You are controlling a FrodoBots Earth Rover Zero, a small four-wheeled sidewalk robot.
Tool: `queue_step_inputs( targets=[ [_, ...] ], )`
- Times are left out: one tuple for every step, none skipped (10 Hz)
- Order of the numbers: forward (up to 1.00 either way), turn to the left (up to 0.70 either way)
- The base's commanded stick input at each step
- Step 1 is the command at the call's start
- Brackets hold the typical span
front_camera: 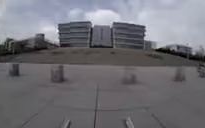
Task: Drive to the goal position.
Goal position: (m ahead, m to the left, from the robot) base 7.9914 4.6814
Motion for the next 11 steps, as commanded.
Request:
queue_step_inputs(
  targets=[
    [1.00, 0.00],
    [1.00, 0.00],
    [1.00, 0.00],
    [1.00, 0.00],
    [1.00, 0.00],
    [1.00, 0.00],
    [1.00, 0.00],
    [1.00, -0.02],
    [1.00, -0.40],
    [1.00, -0.40],
    [1.00, -0.40]
  ],
)
